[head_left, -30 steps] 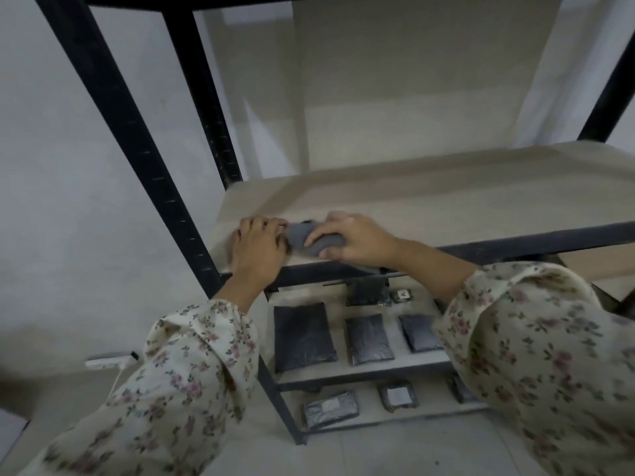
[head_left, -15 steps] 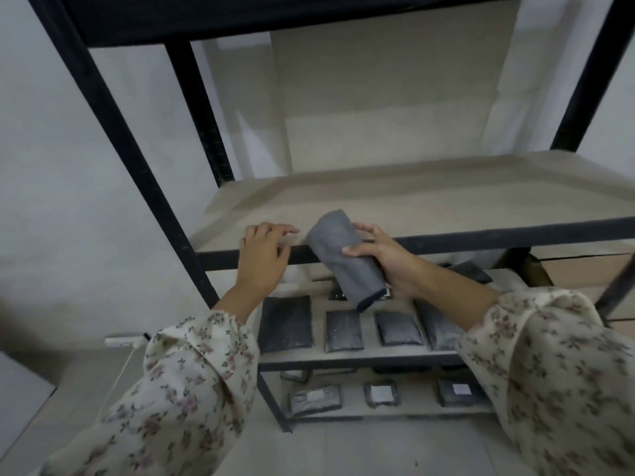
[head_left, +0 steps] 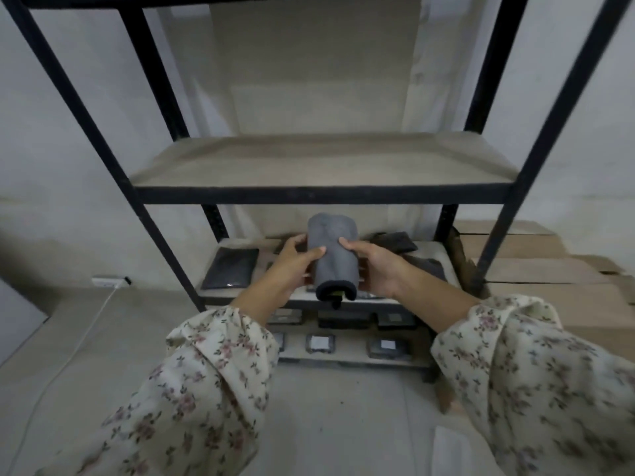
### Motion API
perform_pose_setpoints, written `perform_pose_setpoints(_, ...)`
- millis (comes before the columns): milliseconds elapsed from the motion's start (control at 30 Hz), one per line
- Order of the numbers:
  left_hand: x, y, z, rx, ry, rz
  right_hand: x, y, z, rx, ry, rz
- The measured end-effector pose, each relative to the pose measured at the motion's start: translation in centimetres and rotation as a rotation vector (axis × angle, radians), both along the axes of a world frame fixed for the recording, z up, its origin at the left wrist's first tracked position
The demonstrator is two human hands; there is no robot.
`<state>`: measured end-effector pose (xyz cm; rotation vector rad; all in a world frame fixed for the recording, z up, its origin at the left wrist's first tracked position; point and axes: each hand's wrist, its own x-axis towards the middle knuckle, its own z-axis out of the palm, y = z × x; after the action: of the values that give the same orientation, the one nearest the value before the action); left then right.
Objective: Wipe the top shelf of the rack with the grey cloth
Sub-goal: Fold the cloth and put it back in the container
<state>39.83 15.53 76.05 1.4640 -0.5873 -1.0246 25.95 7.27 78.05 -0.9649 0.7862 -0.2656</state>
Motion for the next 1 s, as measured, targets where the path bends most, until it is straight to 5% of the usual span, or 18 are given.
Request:
perform_pose_setpoints(167,-6.2,1.3,0.6,-0.069,-0.014,0.108,-6.1,1.1,-1.3,-0.042,-0.095,0.029)
perform_pose_setpoints(367,-13.7,3.2,-1.9,-0.095,-0.049,-0.072,-14.5,3.5,-3.9,-0.216,-0.073,0.175)
perform_pose_setpoints(500,-19.8,4.7,-4.1,0.037,0.006,-0.158,-20.3,5.3,-6.3,-0.245,0.001,0.204)
perform_pose_setpoints(733,-28.0,2.8,-8.7,0.237,-0.183,-0.41,-29.3,3.0,-11.1,-0.338,0.125,0.303)
perform_pose_setpoints(1000,-34.2,-5.2,-20.2,0.341,-0.103,-0.394,-36.0,-5.6,-22.8,-0.264,0.211,0.262)
